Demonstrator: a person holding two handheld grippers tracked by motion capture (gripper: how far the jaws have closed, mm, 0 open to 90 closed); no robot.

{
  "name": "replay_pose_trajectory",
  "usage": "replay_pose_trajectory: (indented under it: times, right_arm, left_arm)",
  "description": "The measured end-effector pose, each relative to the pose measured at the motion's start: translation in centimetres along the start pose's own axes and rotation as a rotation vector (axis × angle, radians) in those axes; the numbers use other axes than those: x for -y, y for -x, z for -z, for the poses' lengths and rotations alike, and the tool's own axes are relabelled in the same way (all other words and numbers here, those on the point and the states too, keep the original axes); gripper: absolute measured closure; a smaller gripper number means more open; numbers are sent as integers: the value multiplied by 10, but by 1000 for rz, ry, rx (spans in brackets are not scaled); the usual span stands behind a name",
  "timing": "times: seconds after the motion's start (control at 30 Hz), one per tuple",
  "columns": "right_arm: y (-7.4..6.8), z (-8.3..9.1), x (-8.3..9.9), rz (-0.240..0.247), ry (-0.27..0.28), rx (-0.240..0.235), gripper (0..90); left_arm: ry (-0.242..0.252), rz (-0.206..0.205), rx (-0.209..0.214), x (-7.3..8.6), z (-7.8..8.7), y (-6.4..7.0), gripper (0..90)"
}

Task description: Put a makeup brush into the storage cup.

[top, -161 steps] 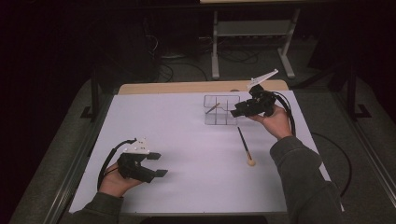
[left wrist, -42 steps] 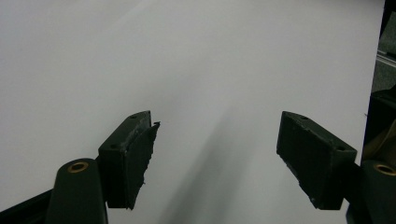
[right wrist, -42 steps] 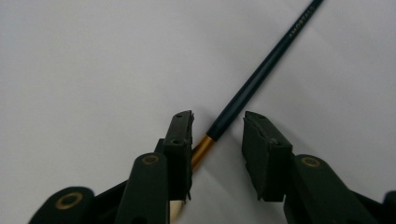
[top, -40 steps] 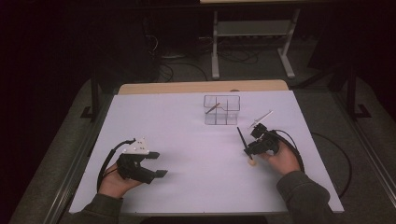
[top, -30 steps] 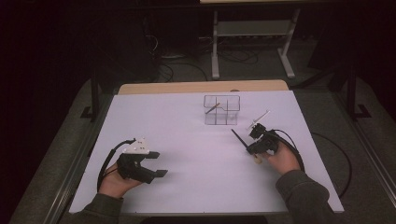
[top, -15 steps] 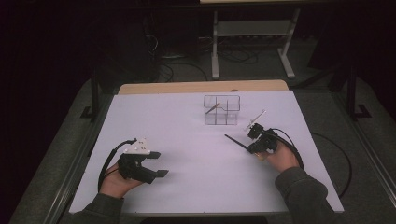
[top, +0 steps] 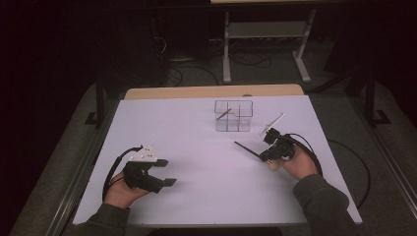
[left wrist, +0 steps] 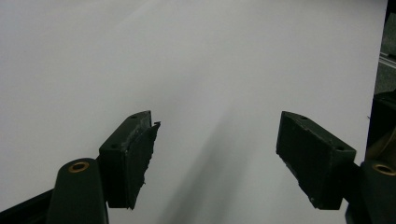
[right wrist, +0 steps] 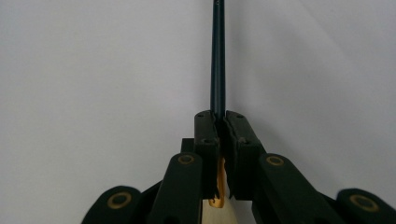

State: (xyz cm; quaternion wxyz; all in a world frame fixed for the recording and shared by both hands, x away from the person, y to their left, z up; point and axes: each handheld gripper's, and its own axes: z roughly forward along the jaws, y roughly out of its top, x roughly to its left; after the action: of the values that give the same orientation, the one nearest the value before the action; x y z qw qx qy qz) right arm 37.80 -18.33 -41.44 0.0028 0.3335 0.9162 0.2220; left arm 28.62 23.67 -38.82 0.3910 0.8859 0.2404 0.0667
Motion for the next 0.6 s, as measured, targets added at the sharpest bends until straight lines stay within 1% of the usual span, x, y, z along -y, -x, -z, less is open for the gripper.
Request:
replay_pose_trajectory:
  times: [0.1,0.17,0.27,0.47,0.6]
  right_arm:
    - [-4,4,-2,20,6,-13,835]
    - [-7,8,-5,32,15,-25,835]
    - [-11,13,-8,54,25,-31,835]
    - [-16,19,-10,59,47,-57,835]
    - [-20,22,-12,78,56,-74,835]
  left_arm:
    - [-1,5,3,0,0,0,268]
    - [-5,0,5,0,-1,0,268]
    - [-1,4,4,0,0,0,268]
    - [1,-5,5,-1,0,0,268]
    - [5,-4,7,-1,0,2,268]
